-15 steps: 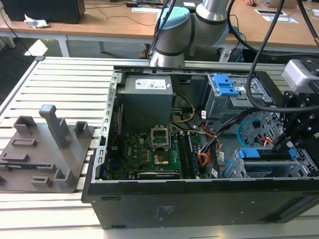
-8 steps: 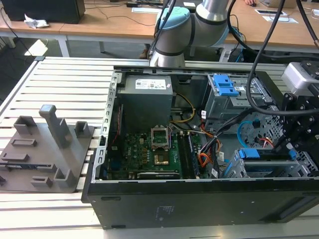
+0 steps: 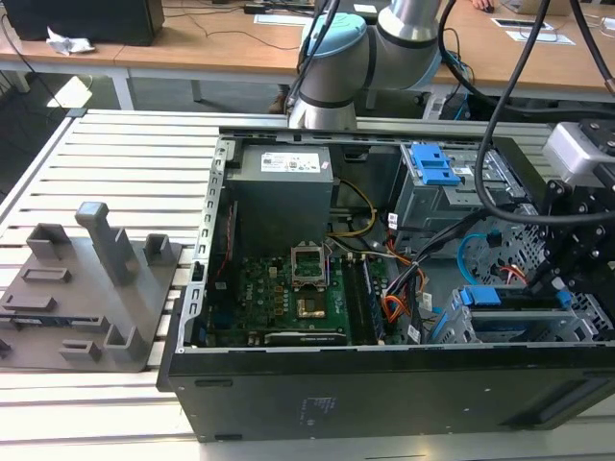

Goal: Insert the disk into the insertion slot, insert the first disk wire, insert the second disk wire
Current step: 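Insert the first disk wire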

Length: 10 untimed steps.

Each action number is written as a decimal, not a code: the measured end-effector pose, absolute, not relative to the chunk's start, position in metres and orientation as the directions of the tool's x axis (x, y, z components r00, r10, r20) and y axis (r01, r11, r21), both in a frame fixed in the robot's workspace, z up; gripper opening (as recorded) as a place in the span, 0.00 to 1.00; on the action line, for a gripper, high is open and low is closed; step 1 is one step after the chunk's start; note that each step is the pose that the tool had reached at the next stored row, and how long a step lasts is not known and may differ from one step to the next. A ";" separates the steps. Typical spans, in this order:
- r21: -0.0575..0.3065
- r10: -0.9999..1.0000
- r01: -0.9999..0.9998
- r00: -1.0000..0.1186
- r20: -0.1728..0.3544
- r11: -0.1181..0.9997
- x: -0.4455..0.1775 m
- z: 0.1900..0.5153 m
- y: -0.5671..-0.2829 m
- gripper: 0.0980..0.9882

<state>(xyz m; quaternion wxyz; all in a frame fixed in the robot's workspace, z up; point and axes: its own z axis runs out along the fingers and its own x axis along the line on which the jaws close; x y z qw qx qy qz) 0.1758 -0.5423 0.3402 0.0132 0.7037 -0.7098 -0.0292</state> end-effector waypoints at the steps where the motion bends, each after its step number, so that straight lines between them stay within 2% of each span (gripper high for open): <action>1: 0.060 -1.000 -0.998 -0.009 -0.022 0.008 0.176 0.340 -0.542 0.22; 5: 0.059 -1.000 -0.998 -0.009 -0.022 0.008 0.176 0.363 -0.541 0.22; 7: 0.059 -1.000 -0.998 -0.009 -0.022 0.008 0.176 0.389 -0.538 0.01; 10: 0.059 -1.000 -0.998 -0.009 -0.022 0.008 0.176 0.397 -0.538 0.01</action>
